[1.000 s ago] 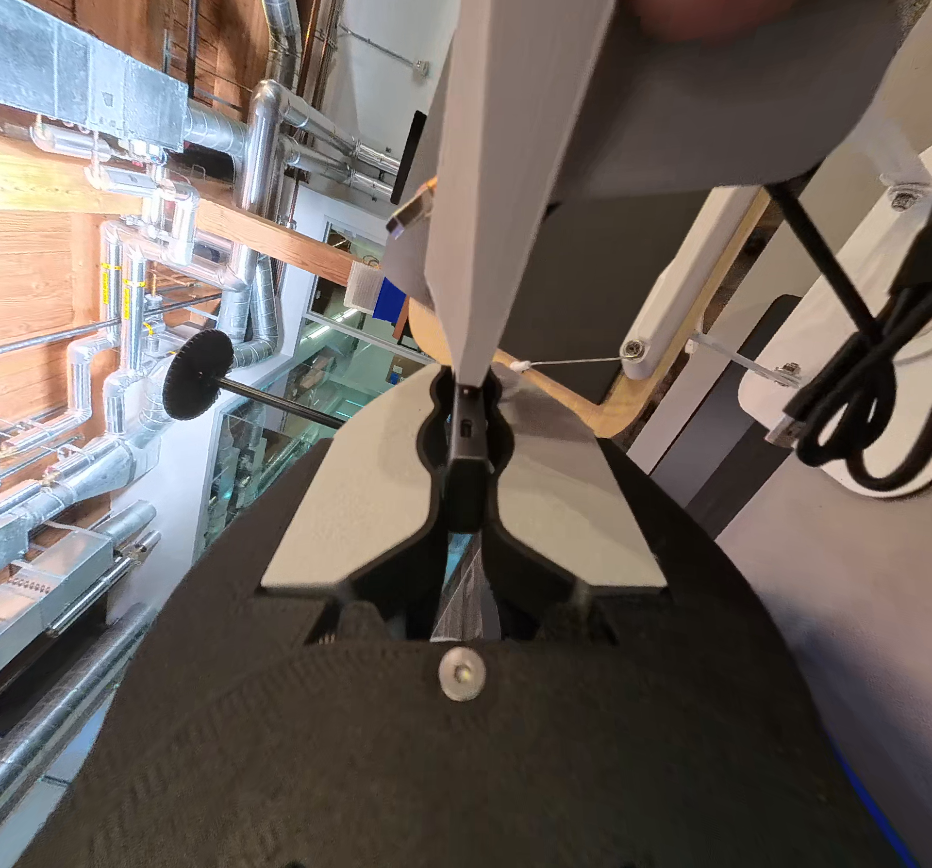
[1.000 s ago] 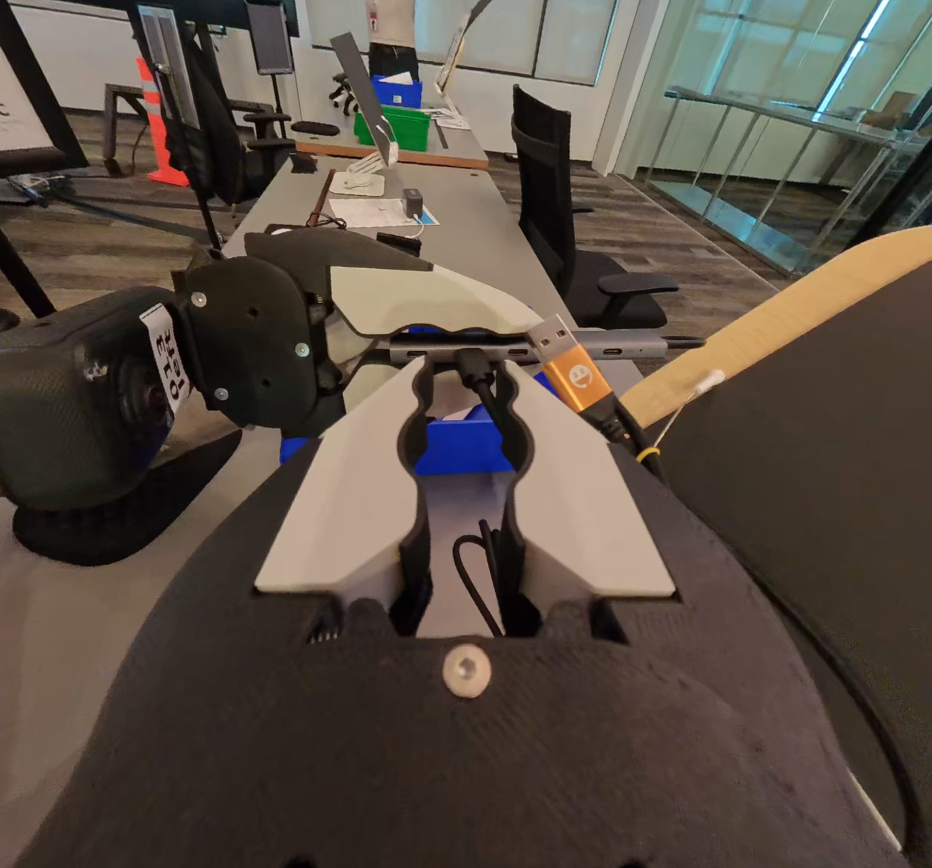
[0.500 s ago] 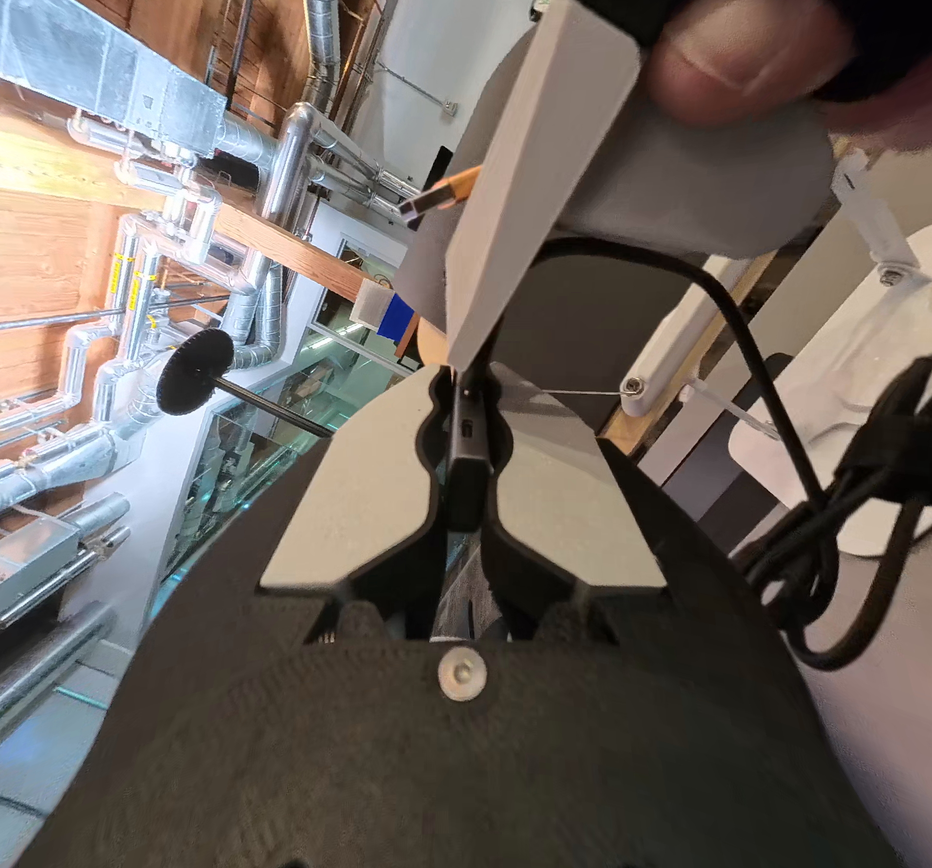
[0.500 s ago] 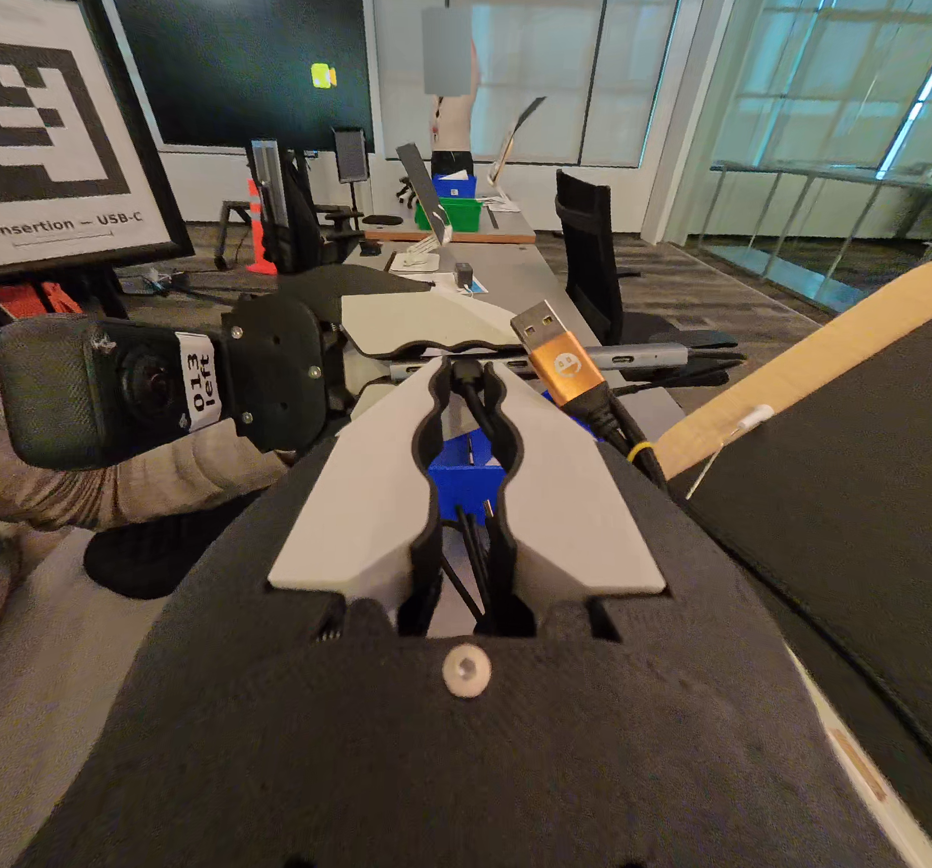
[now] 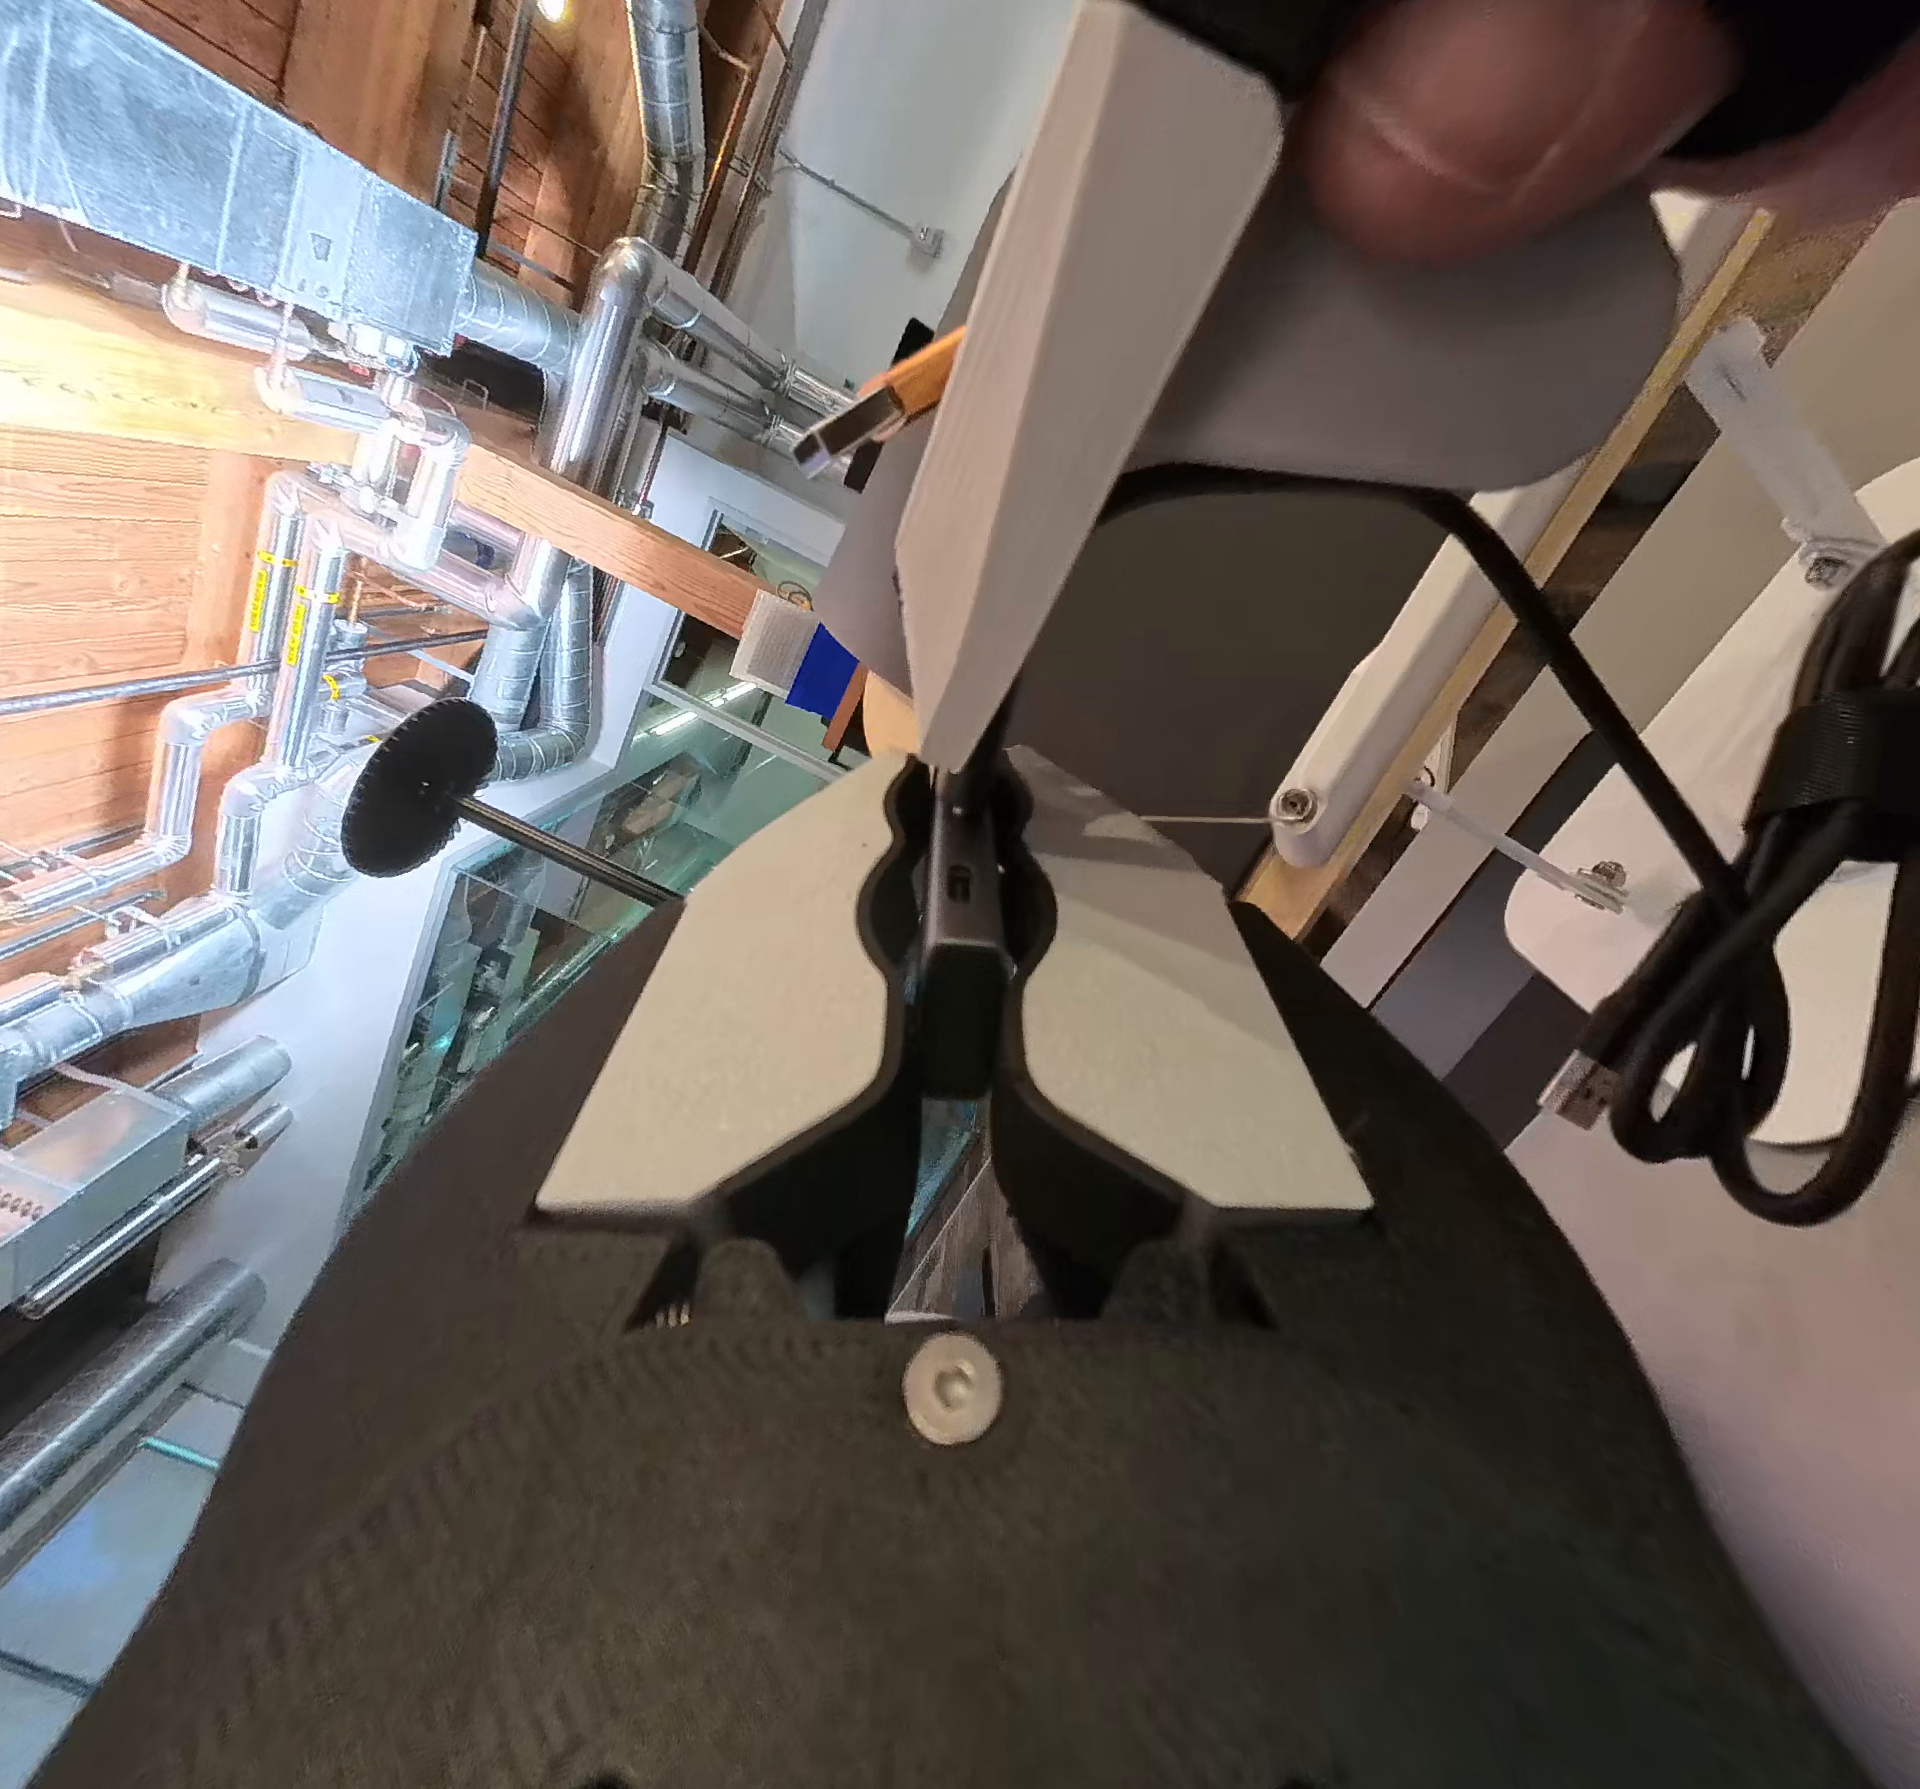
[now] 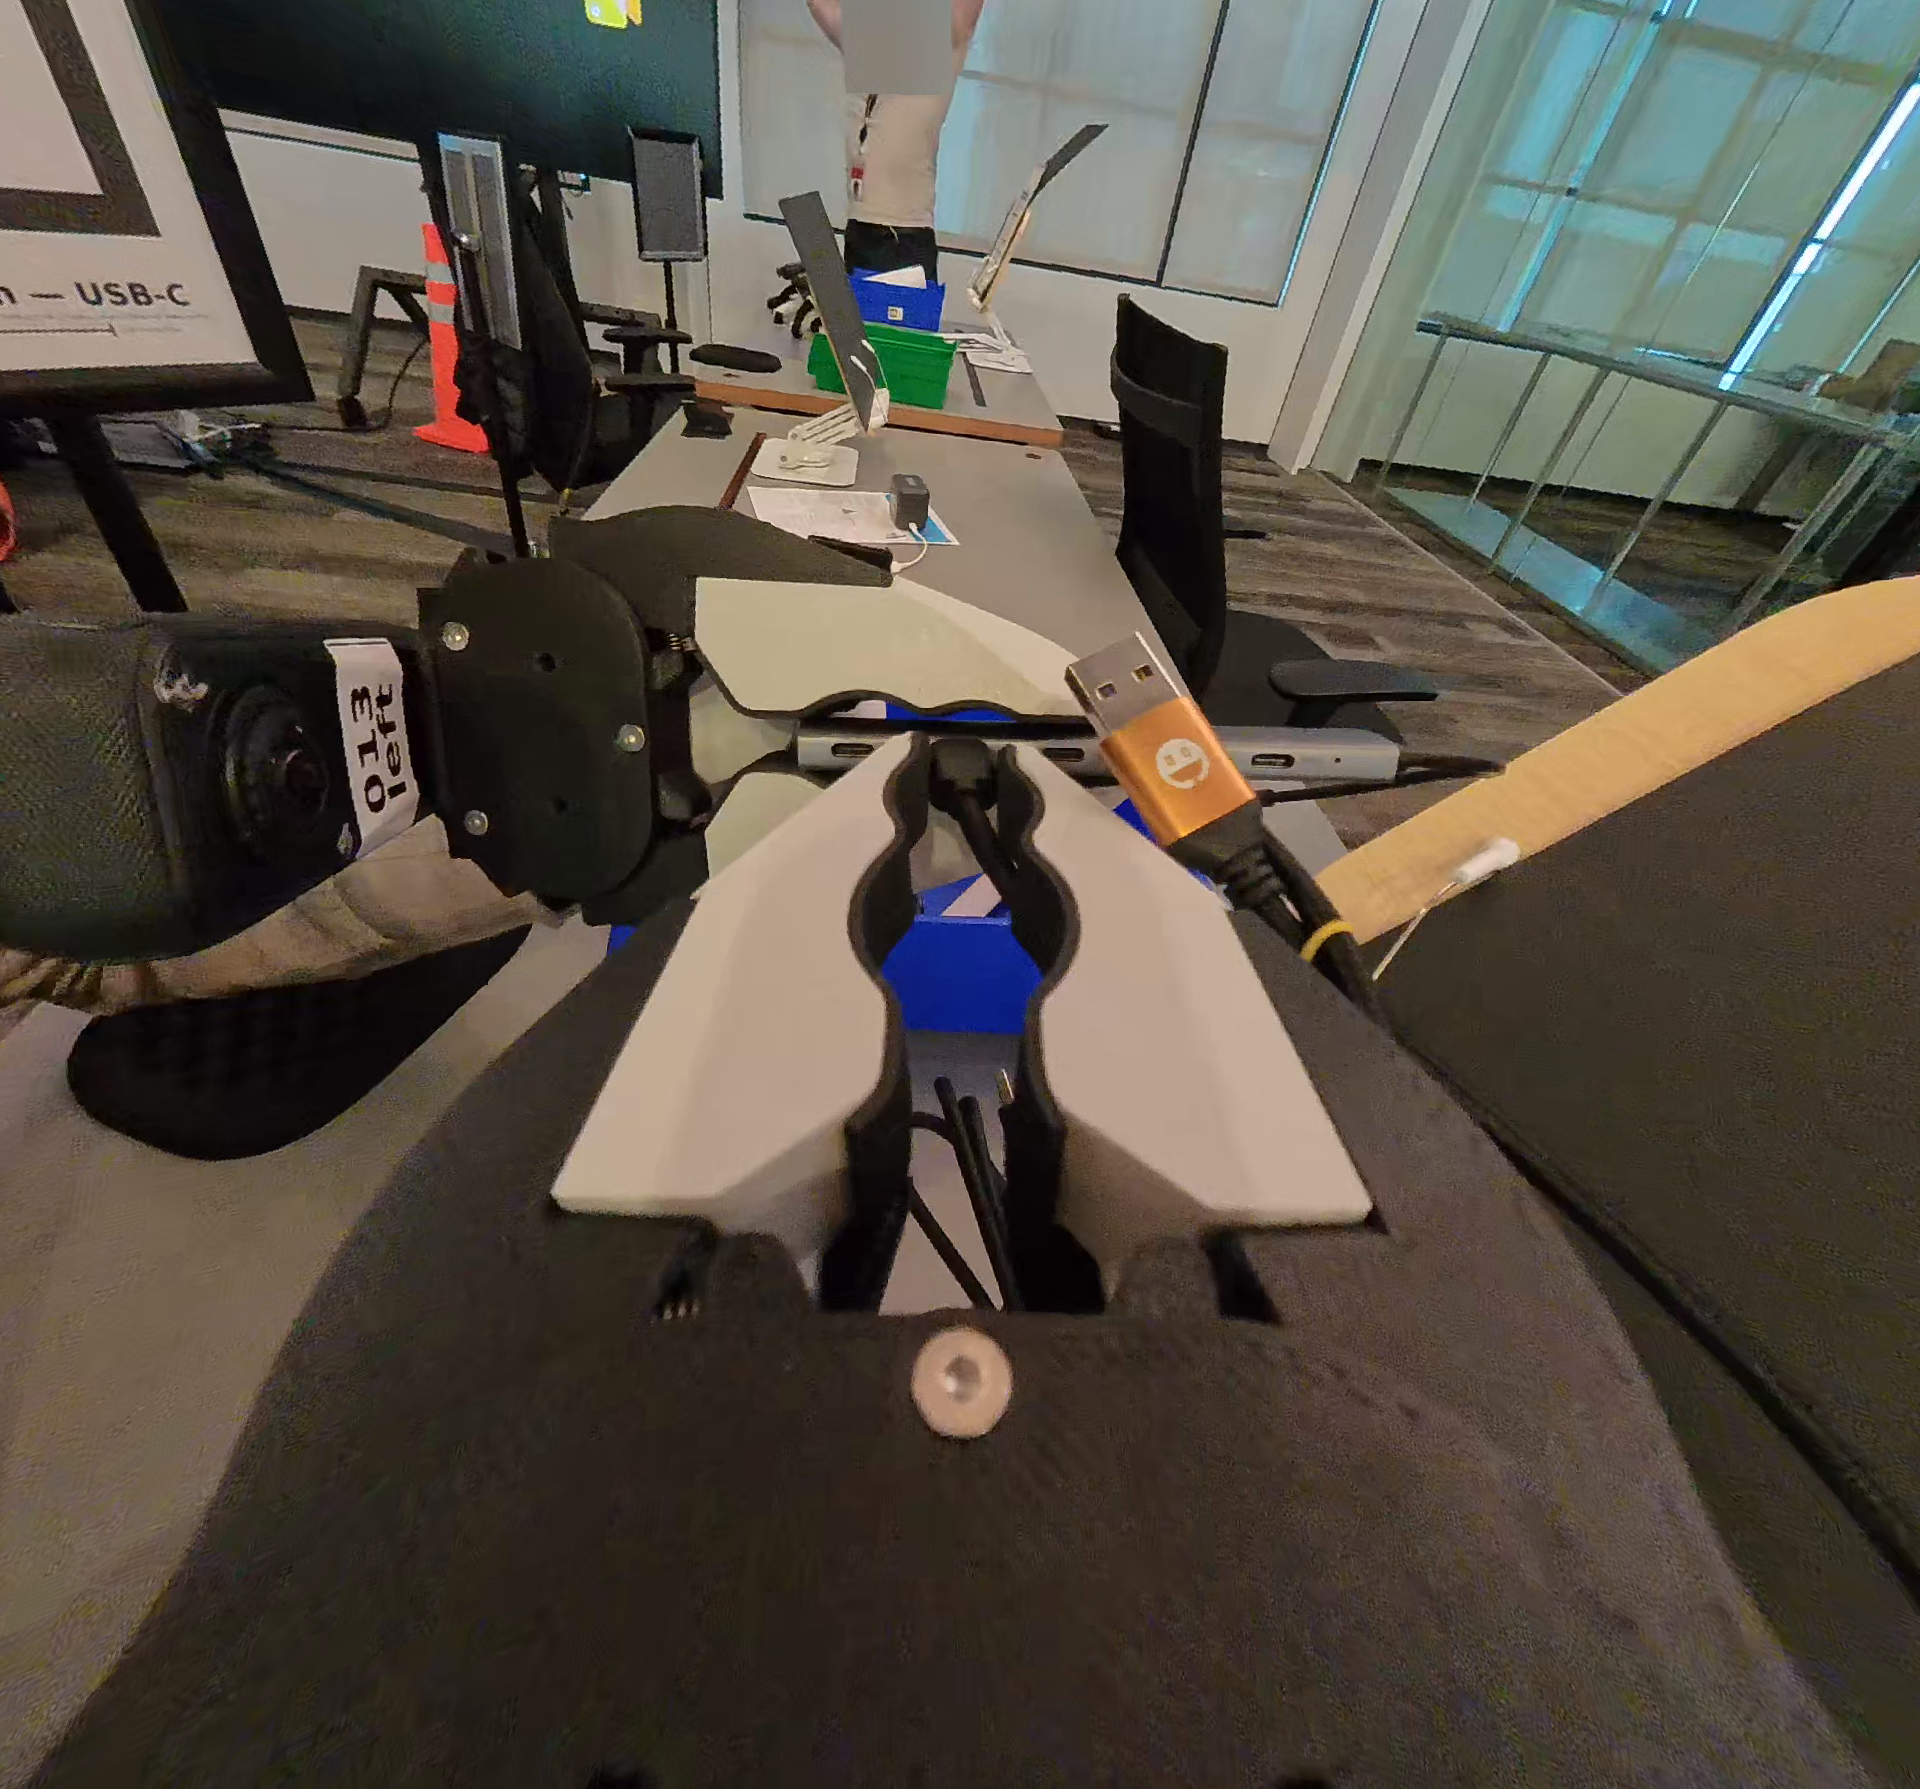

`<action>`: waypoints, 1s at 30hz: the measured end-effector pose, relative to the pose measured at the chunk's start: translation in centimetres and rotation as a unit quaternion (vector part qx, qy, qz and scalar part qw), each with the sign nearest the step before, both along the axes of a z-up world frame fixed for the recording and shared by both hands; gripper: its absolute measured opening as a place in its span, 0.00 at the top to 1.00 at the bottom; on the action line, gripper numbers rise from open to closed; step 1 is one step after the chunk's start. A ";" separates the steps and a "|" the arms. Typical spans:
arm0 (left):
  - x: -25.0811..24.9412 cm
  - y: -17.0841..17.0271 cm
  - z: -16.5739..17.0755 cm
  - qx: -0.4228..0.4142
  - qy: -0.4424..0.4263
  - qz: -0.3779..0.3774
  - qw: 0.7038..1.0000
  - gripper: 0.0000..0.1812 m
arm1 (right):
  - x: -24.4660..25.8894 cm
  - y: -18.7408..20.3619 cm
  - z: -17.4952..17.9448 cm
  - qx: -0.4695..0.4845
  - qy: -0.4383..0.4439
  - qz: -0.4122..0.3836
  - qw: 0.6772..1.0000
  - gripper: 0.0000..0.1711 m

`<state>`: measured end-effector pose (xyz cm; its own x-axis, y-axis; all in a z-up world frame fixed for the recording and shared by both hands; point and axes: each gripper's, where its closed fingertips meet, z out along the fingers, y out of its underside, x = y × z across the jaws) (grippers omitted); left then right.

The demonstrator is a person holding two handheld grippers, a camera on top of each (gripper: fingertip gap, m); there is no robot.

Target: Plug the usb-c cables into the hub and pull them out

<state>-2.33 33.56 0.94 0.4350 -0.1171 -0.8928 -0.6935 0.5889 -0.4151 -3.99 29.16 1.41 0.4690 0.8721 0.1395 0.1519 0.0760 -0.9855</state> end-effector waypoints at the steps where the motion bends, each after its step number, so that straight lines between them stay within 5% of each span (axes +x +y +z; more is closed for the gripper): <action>1: 0.0 0.0 0.0 0.001 -0.001 0.000 1.000 0.94 | 0.0 0.0 0.0 -0.002 -0.001 0.000 1.000 0.94; 13: -0.8 0.9 0.1 -0.070 -0.060 -0.011 0.996 0.93 | -0.1 1.5 1.3 0.081 -0.085 -0.149 0.982 1.00; 18: -0.8 0.6 0.1 -0.063 -0.052 -0.025 0.996 0.93 | -0.1 0.9 1.2 0.039 -0.058 -0.109 0.992 1.00; 21: -0.9 0.6 0.2 -0.053 -0.047 -0.024 0.997 0.94 | 0.3 -0.2 1.1 0.013 -0.059 -0.072 0.996 0.75; 23: -0.7 0.0 0.4 -0.035 -0.039 -0.031 0.998 0.94 | 0.9 -0.1 1.1 0.032 -0.075 -0.088 0.993 0.85; 27: -0.2 -0.6 0.6 -0.028 -0.036 -0.030 0.999 0.94 | -0.3 -0.1 -0.6 0.009 -0.091 -0.056 0.994 0.82; 30: -0.3 -0.8 0.7 -0.026 -0.035 -0.034 0.998 0.94 | -0.7 -1.2 1.0 0.012 -0.032 -0.014 0.999 0.89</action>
